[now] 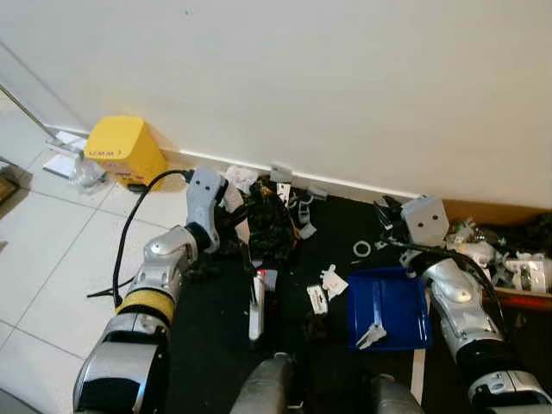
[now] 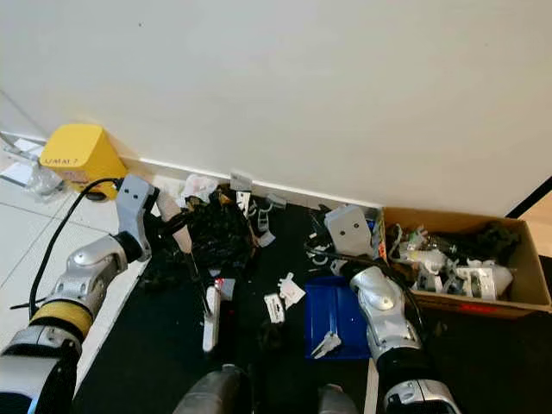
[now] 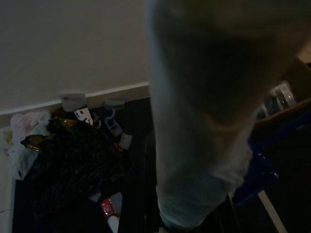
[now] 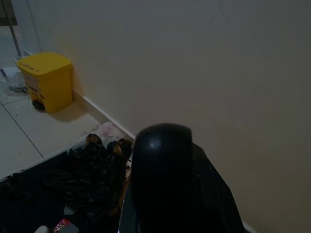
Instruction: Sweep floor
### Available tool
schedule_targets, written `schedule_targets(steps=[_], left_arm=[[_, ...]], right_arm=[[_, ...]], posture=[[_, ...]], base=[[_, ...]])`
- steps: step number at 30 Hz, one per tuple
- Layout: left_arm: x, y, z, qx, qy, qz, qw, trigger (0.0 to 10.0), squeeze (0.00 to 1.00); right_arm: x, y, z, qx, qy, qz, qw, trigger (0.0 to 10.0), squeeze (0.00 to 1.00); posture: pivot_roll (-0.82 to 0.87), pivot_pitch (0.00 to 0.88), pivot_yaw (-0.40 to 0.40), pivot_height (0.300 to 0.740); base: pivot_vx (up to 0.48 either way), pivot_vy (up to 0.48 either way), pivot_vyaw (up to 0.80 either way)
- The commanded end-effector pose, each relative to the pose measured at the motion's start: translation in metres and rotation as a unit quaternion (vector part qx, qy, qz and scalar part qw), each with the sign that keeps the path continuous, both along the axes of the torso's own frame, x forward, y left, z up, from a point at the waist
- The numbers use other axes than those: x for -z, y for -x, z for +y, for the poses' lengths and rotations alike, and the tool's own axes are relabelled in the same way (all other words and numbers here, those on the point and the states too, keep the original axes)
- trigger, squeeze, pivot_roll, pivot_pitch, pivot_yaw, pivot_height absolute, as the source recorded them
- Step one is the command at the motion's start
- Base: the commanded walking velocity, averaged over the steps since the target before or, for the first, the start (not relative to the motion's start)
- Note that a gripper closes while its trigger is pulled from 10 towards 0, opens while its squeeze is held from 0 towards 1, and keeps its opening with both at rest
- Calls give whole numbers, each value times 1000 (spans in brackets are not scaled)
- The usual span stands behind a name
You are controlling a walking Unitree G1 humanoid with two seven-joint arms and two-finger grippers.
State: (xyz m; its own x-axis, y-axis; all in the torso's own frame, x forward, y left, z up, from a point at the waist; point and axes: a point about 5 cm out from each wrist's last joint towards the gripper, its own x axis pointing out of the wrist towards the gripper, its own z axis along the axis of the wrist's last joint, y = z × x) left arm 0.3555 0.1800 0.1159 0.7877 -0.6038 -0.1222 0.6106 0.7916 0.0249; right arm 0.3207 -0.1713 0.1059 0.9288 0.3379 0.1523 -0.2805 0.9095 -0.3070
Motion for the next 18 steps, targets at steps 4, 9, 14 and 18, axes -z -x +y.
schedule_targets(steps=[4,9,14,18], left_arm=[[-4,-4,-7,4,22,-16,1000,10000,0],[-12,-9,-17,9,56,-26,998,10000,0],[-13,-12,-36,28,88,-17,996,10000,0],[-12,-13,-51,33,116,-6,993,10000,0]], right_arm=[[11,7,4,3,-25,22,999,10000,0],[10,8,3,1,-36,25,999,10000,0],[11,8,4,-7,-73,44,996,10000,0],[16,10,8,-33,-74,68,994,10000,0]], posture=[[97,301,144,740],[68,321,146,740],[37,329,150,740],[29,328,153,740]], base=[[0,0,0],[0,0,0],[0,0,0],[0,0,0]])
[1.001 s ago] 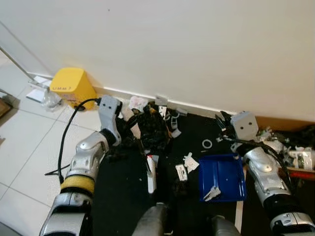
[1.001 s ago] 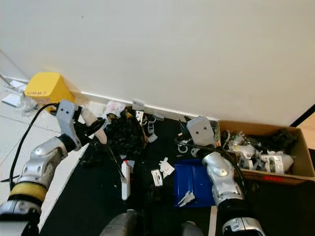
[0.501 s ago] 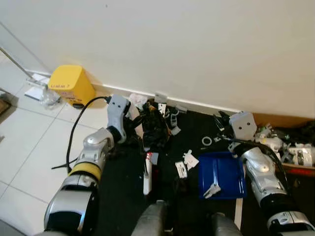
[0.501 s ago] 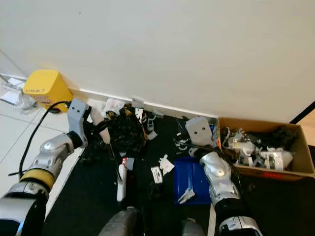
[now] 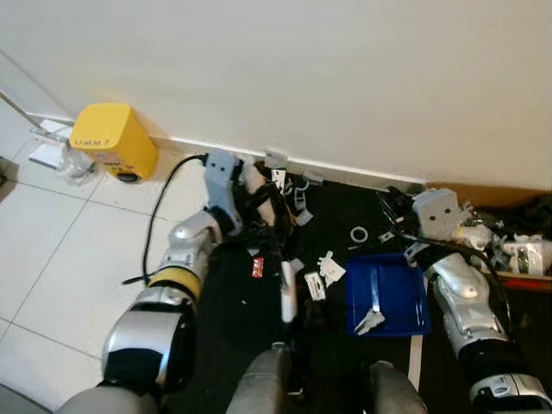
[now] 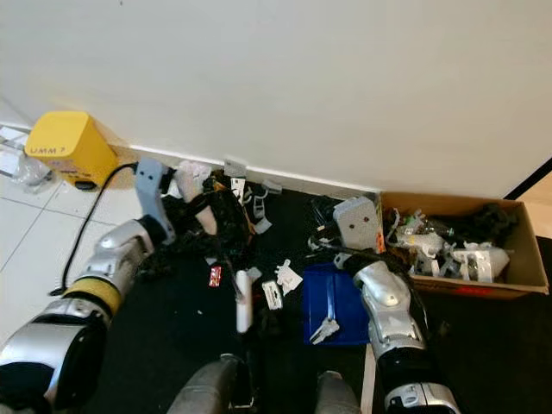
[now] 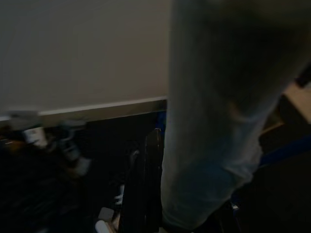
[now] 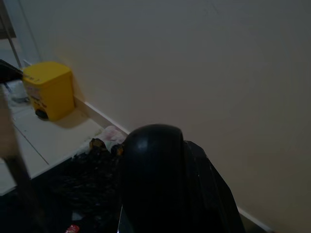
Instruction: Sweep floor
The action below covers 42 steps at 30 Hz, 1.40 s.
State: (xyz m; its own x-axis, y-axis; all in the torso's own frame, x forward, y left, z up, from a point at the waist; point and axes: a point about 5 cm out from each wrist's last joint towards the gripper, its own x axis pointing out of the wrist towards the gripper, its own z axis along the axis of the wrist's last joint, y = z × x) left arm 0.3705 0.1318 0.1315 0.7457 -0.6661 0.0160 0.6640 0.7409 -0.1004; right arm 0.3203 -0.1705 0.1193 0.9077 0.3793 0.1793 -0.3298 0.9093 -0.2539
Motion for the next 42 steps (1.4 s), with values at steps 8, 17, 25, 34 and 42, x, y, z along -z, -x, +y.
schedule_targets(steps=[8,17,25,34,42], left_arm=[[6,4,-30,18,70,19,997,10000,0],[-22,-2,-43,27,158,-25,987,10000,0],[-44,-4,-39,43,215,-59,974,10000,0],[-57,9,23,42,121,-117,985,10000,0],[-70,25,94,-9,41,-126,991,10000,0]], right_arm=[[35,10,18,-47,-43,104,993,10000,0],[34,8,25,-59,-72,112,989,10000,0],[36,8,25,-57,-81,115,988,10000,0],[36,10,21,-46,-82,112,989,10000,0],[41,13,18,-43,-80,118,989,10000,0]], posture=[[37,312,151,740],[60,292,147,740],[84,277,146,740],[107,280,164,740],[126,286,152,740]], base=[[0,0,0],[0,0,0],[0,0,0],[0,0,0],[0,0,0]])
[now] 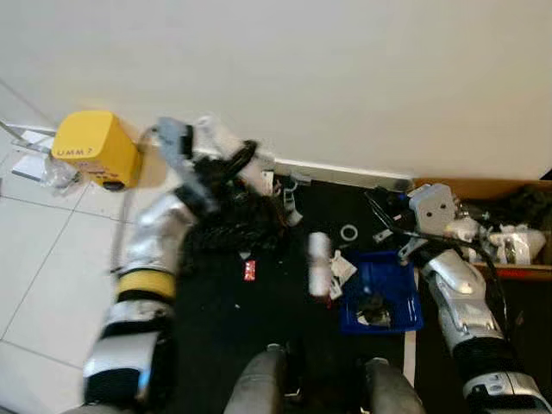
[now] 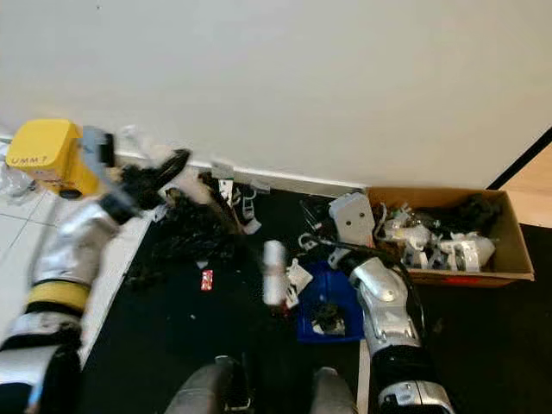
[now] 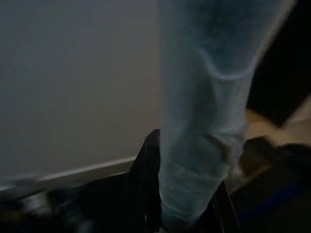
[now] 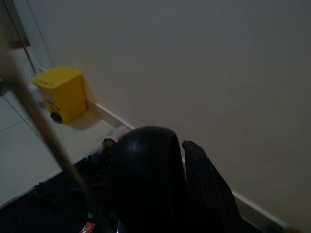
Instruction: Sweep floor
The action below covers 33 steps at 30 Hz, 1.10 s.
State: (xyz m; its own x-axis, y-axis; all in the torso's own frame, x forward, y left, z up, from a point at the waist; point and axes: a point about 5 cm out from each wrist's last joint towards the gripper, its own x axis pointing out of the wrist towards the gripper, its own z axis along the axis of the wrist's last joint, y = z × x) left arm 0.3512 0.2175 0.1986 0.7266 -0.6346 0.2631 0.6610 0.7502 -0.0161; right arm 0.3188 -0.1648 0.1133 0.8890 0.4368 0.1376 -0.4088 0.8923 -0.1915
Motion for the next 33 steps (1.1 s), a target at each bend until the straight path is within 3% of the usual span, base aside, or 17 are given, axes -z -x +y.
schedule_targets(steps=[1,2,6,9,13,16,21,33], left_arm=[[-3,5,8,1,-11,-5,1000,10000,0],[1,7,18,-10,-27,4,1000,10000,0],[13,7,18,-15,-53,19,998,10000,0],[36,0,6,-27,-58,48,997,10000,0],[49,-5,-6,-43,-66,66,995,10000,0],[54,-9,-16,-48,-57,77,994,10000,0],[60,-18,-49,-43,-19,103,994,10000,0],[52,-25,-92,-24,43,91,995,10000,0]], right_arm=[[35,12,13,-8,-56,87,995,10000,0],[35,11,14,-12,-54,89,995,10000,0],[34,10,16,-17,-51,88,995,10000,0],[30,8,19,-20,-52,83,995,10000,0],[29,7,18,-18,-50,81,995,10000,0],[30,9,17,-16,-48,82,995,10000,0],[31,14,14,-8,-50,80,996,10000,0],[26,26,17,-5,-60,68,996,10000,0]], posture=[[126,286,152,740],[130,290,143,740],[127,295,138,740],[106,312,129,740],[89,326,132,740],[79,331,137,740],[46,344,152,740],[-28,378,180,740]], base=[[0,0,0],[0,0,0],[0,0,0],[0,0,0],[0,0,0],[0,0,0],[0,0,0],[0,0,0]])
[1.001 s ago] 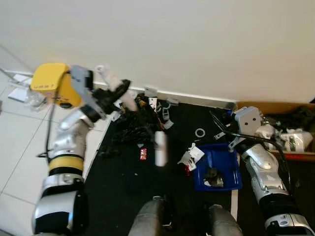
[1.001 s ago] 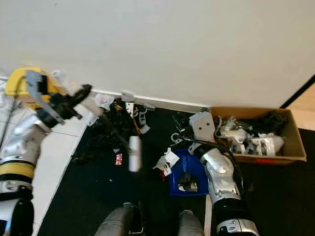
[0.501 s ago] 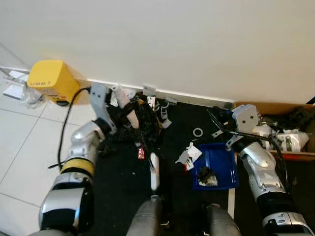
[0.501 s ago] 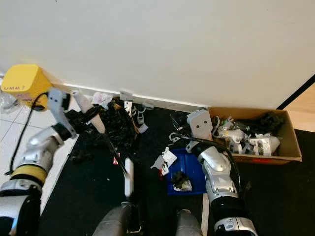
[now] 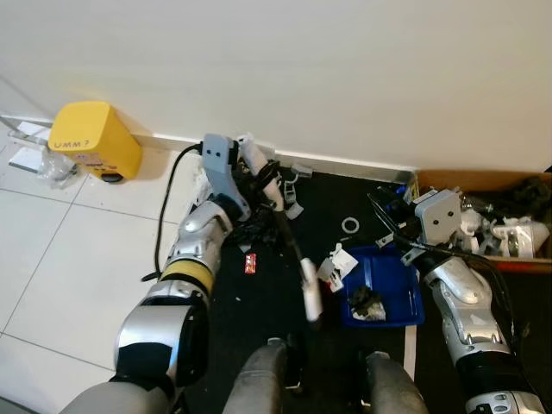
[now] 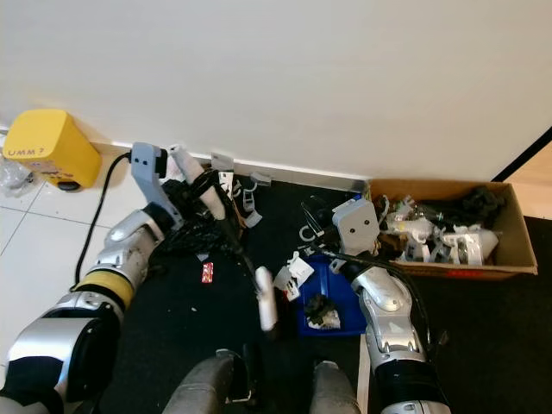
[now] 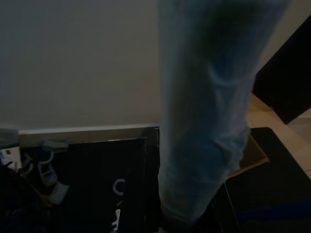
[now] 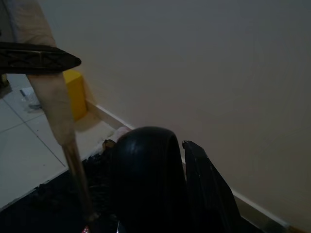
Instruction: Sweep floor
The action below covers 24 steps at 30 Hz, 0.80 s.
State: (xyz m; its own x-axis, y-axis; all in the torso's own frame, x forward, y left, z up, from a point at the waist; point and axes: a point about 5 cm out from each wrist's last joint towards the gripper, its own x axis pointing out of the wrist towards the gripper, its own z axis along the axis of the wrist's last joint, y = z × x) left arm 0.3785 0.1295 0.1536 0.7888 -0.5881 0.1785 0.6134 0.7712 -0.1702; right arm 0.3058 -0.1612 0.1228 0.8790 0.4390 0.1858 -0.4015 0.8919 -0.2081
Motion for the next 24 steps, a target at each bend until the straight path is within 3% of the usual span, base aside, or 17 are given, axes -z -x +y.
schedule_targets(steps=[1,10,14,16,19,24], left_arm=[[9,3,-8,0,12,11,1000,10000,0],[18,7,-27,8,5,19,1000,10000,0],[15,9,-33,35,2,3,999,10000,0],[3,8,-29,70,-62,-49,994,10000,0],[-2,8,-25,80,-97,-71,990,10000,0],[-5,5,-21,76,-95,-67,990,10000,0]], right_arm=[[34,15,15,-4,-59,91,994,10000,0],[25,16,13,0,-64,81,995,10000,0],[22,18,9,4,-63,80,995,10000,0],[24,20,6,6,-58,86,995,10000,0],[24,20,5,5,-55,89,994,10000,0],[24,20,8,-4,-53,94,994,10000,0]], posture=[[-40,380,183,740],[-70,389,189,740],[-73,386,188,740],[-66,388,185,740],[-64,389,185,740],[-63,396,182,740]], base=[[0,0,0],[0,0,0],[0,0,0],[0,0,0],[0,0,0],[0,0,0]])
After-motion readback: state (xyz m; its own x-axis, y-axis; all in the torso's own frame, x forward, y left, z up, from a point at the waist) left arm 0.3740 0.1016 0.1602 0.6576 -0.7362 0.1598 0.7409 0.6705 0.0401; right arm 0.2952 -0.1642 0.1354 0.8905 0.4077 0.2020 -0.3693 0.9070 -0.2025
